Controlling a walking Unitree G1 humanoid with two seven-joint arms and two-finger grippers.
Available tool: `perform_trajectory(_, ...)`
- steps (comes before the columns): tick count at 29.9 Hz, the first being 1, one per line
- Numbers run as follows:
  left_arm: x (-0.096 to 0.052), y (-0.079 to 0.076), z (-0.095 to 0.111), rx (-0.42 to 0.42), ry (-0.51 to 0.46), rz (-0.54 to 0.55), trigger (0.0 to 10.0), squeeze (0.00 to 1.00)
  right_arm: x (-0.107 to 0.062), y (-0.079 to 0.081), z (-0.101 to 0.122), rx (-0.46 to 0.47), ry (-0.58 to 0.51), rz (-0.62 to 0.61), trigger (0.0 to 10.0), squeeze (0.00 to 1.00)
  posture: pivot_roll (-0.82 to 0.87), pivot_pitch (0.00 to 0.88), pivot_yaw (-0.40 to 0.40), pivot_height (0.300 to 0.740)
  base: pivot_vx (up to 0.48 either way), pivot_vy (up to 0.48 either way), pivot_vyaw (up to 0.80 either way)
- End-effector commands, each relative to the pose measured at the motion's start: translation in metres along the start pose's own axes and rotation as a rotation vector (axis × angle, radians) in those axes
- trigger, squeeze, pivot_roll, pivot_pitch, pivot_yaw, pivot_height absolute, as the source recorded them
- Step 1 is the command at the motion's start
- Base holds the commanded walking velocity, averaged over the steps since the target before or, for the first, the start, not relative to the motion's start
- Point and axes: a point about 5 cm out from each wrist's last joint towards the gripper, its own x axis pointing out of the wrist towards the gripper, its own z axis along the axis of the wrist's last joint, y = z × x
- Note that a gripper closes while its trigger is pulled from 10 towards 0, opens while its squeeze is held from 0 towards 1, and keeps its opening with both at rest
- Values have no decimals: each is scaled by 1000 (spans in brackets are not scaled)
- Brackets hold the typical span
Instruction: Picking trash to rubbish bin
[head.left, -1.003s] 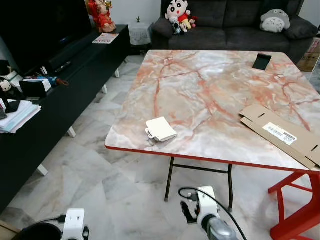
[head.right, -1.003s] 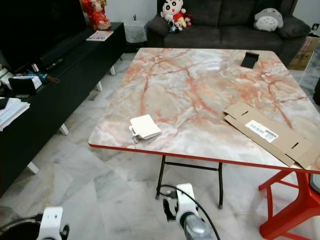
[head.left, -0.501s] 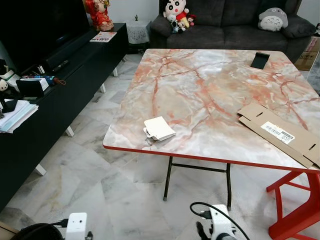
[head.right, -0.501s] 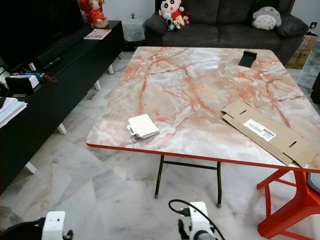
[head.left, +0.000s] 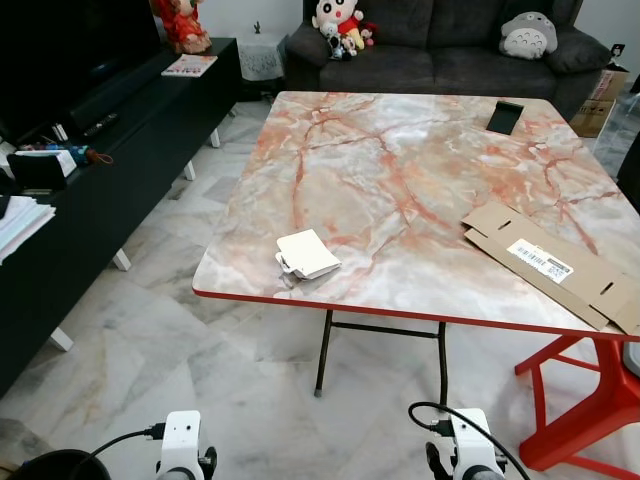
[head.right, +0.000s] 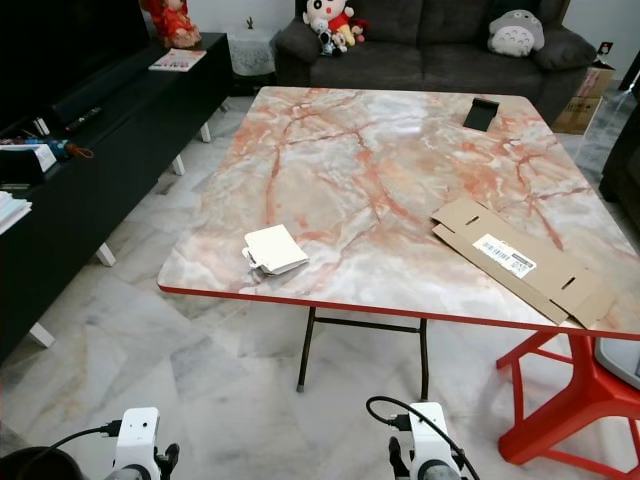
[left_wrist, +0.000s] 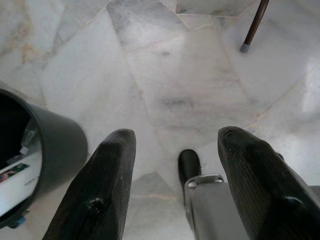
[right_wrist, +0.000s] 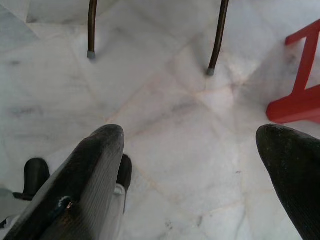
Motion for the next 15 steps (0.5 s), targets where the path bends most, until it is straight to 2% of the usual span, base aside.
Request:
perform_trajectory(1, 1, -2, 2, -27, -3, 15, 10000, 0, 2, 2, 8, -7, -16, 2, 10000, 0, 9, 20, -49, 740, 0, 0, 0)
perform_trajectory(6, 1, 2, 7, -47, -27, 43, 10000, 0, 3, 6, 14, -8, -31, 10, 10000, 0, 14, 14, -50, 740, 0, 0, 0)
perform_trajectory(9, 1, 11, 15, -75, -93, 106, 10000, 0, 3, 8, 20, 6, -68, 15, 10000, 0, 43, 0, -62, 740, 0, 0, 0)
perform_trajectory(13, 0, 14, 14, -88, -106, 120, 10000, 0, 3, 8, 20, 4, -79, 18, 10000, 0, 46, 0, -65, 740, 0, 0, 0)
perform_trajectory(15, -3, 17, 11, -87, -147, 137, 10000, 0, 2, 5, 22, -1, -113, 17, 10000, 0, 48, 0, -74, 740, 0, 0, 0)
